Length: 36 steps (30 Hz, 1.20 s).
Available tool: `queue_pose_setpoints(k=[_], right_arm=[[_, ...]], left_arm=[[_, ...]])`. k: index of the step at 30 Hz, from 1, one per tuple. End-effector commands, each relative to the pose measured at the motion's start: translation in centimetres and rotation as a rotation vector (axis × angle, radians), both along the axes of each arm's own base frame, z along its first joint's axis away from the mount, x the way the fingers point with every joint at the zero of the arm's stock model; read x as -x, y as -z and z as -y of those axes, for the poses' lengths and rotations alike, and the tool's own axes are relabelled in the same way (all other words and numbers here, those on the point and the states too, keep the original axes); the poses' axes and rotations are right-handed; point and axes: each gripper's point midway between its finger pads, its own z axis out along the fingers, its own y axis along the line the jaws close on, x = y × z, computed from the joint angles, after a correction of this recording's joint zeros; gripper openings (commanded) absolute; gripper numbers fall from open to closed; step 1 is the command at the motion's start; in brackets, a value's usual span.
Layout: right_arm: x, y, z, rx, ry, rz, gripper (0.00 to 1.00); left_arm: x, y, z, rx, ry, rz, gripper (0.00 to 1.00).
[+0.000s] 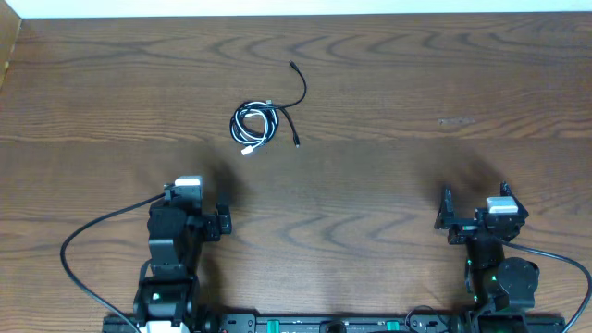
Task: Untangle cables
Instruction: 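Move the left gripper forward toward the black-and-white cable coil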
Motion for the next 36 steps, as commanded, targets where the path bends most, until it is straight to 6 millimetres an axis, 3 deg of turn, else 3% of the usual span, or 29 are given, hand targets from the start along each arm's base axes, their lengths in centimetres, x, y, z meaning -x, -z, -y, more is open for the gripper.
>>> queue_pose_setpoints(k=[1, 36], right_arm=[[0.0, 0.1, 0.0, 0.012, 0.003, -0.004, 0.99], [0.0, 0.1, 0.0, 0.012, 0.002, -0.004, 0.99]], left_arm=[[-0.5, -0.9, 0.0, 0.018, -0.012, -0.023, 0.96], [-1.5, -2.7, 1.5, 0.068, 0.055, -0.266, 0.96]])
